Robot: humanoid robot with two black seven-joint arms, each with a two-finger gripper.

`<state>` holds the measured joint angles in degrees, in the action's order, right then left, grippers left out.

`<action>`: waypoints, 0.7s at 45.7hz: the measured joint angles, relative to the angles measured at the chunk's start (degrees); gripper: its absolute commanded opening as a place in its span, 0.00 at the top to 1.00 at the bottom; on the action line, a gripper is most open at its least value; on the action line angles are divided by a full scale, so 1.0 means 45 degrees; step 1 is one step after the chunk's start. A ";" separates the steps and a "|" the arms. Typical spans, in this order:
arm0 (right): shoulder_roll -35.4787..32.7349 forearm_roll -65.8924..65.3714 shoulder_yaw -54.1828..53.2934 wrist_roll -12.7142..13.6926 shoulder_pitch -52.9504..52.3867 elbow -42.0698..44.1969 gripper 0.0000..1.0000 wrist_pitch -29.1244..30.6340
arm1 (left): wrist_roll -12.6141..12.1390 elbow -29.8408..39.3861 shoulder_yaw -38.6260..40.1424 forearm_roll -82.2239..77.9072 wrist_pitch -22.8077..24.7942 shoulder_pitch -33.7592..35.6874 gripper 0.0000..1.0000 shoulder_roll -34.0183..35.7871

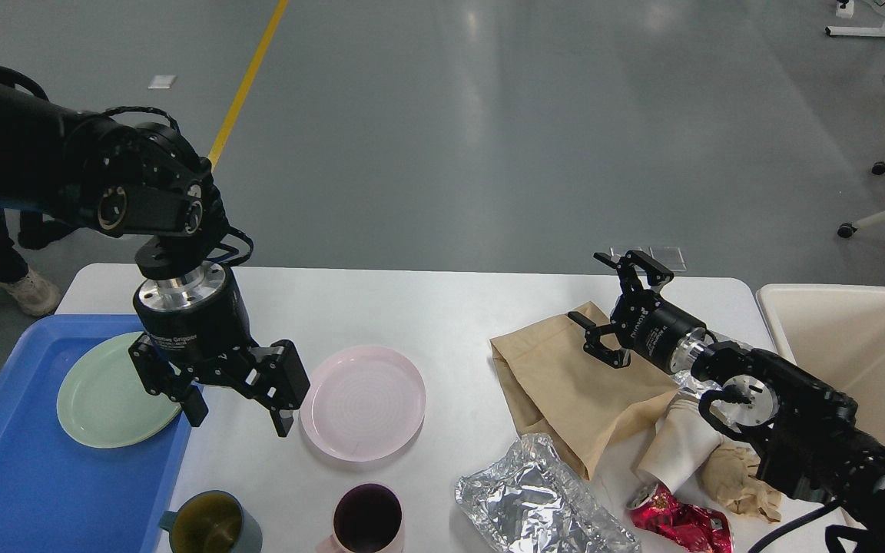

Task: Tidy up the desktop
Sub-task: 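Lower the left gripper toward the dark red cup beside the pink plate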

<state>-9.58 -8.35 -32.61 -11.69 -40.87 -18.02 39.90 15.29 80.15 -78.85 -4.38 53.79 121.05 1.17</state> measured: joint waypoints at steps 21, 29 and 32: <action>0.0000 0.0001 0.0002 0.0000 0.0000 0.0000 0.00 0.0000 | 0.0000 -0.0383 0.0920 0.1980 -0.3128 -0.1675 0.04 -0.2711; 0.0000 0.0001 0.0002 0.0000 0.0000 0.0000 0.00 0.0000 | -0.0035 -0.0449 0.1415 0.2028 -0.3971 -0.2185 0.04 -0.2840; 0.0000 0.0001 0.0002 0.0000 0.0000 0.0000 0.00 0.0000 | -0.0094 -0.0449 0.1613 0.2027 -0.4297 -0.2371 0.04 -0.2849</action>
<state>-9.58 -8.35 -32.60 -11.69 -40.87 -18.02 39.90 14.87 78.13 -71.59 4.74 34.45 110.38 -11.65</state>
